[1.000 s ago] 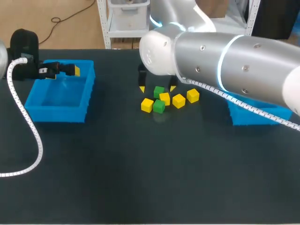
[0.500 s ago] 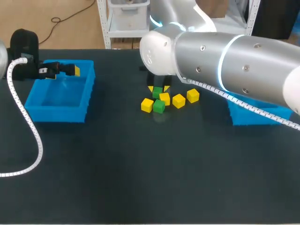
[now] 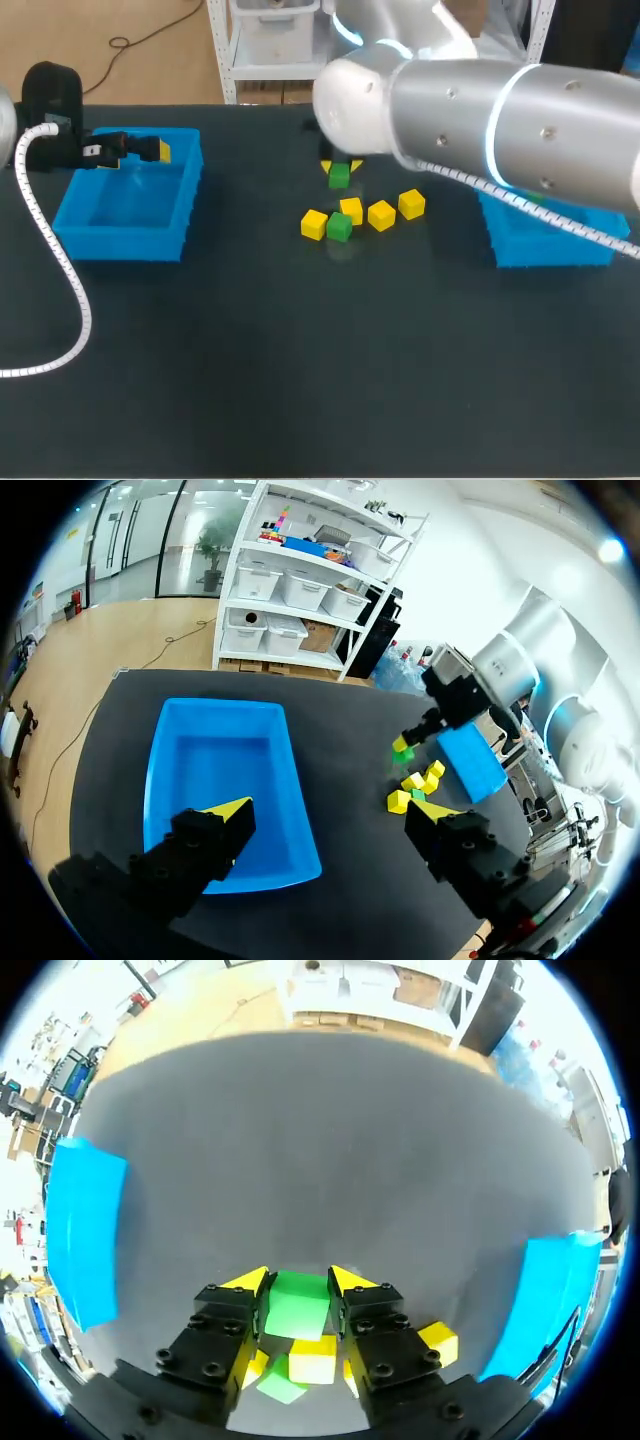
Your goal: Put the green cubes in the right bin and the yellow cubes in the left bin.
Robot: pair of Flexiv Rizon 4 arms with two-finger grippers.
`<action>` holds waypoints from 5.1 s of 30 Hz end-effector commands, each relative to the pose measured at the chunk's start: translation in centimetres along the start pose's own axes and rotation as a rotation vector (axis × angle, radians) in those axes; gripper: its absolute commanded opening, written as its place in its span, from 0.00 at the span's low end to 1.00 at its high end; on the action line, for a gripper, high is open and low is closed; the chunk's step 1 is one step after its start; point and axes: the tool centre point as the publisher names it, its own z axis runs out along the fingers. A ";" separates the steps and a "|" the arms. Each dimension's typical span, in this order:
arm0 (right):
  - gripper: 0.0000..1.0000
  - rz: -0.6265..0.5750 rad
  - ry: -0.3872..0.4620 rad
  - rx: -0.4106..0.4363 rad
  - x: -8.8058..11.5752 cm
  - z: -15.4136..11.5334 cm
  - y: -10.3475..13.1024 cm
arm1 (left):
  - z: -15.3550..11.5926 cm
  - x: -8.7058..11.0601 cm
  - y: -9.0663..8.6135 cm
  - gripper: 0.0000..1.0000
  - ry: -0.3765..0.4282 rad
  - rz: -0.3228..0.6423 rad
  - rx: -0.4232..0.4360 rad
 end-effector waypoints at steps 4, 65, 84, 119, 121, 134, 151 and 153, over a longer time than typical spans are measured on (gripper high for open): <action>0.00 0.011 -0.172 -0.008 0.1 -5.4 -4.6 | 0.0 0.1 0.2 1.00 -0.006 0.002 0.008; 1.00 -0.440 -0.215 -0.050 -0.1 -11.3 -8.6 | 0.0 0.1 0.2 1.00 -0.006 0.002 0.008; 1.00 -1.041 0.125 0.013 5.9 -9.9 1.4 | 0.0 0.1 0.2 1.00 -0.006 0.002 0.008; 1.00 -0.832 0.159 -0.033 12.2 -1.7 1.6 | 0.0 0.1 0.2 1.00 -0.006 0.002 0.008; 1.00 -0.828 0.160 -0.032 12.3 -1.4 1.6 | 0.0 0.1 0.2 1.00 -0.006 0.002 0.008; 1.00 -0.815 0.153 -0.020 12.2 -1.0 1.7 | 0.0 0.1 0.2 1.00 -0.006 0.002 0.008; 1.00 -0.792 0.166 -0.029 13.0 -0.3 1.7 | 0.0 0.1 0.2 1.00 -0.006 0.002 0.008; 1.00 -0.791 0.168 -0.031 13.1 -0.3 1.8 | 0.0 0.1 0.2 1.00 -0.006 0.002 0.008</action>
